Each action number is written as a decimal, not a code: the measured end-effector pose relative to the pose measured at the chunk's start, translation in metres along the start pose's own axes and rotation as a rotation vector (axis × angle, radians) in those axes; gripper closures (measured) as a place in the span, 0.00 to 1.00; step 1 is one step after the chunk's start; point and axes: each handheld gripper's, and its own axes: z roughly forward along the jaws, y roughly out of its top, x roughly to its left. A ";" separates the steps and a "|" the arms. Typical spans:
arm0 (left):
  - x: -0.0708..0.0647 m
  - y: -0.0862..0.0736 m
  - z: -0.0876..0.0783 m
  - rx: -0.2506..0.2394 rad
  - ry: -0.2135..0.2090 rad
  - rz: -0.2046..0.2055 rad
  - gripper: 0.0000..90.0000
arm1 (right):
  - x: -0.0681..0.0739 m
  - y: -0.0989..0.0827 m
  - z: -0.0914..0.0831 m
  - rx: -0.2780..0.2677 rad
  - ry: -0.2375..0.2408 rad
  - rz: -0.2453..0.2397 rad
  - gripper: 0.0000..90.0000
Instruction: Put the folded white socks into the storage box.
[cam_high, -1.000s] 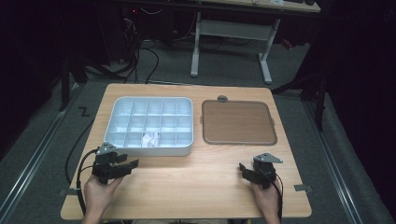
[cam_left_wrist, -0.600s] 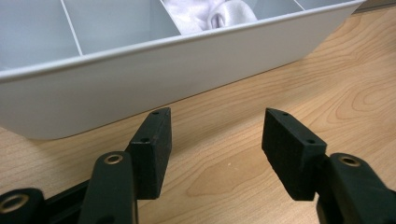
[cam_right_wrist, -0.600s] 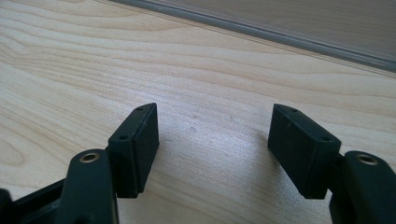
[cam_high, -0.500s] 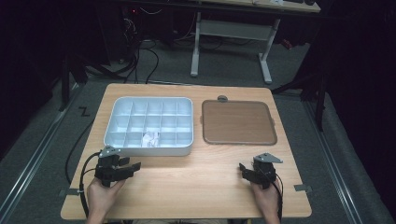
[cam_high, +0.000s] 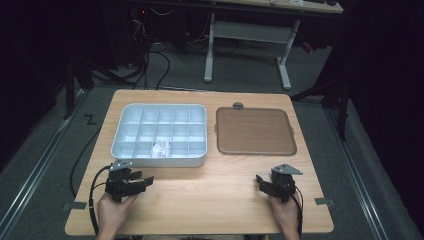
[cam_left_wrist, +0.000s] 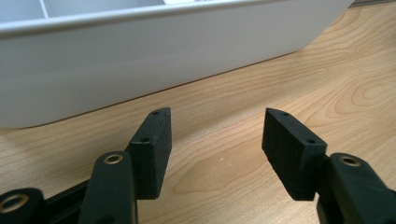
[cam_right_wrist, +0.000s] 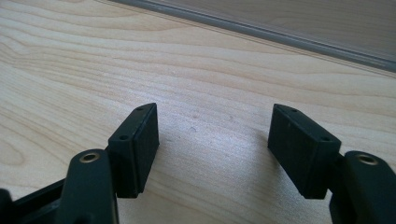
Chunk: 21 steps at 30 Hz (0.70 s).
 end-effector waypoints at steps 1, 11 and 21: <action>0.000 -0.001 0.001 0.002 0.001 -0.001 0.48 | 0.000 0.000 0.000 0.000 0.000 0.000 0.38; -0.001 -0.010 0.006 0.013 -0.003 -0.011 0.48 | 0.000 0.000 0.000 0.000 0.000 0.000 0.38; -0.003 -0.019 0.012 0.017 0.005 0.014 0.48 | 0.000 0.000 0.000 0.000 0.000 0.000 0.38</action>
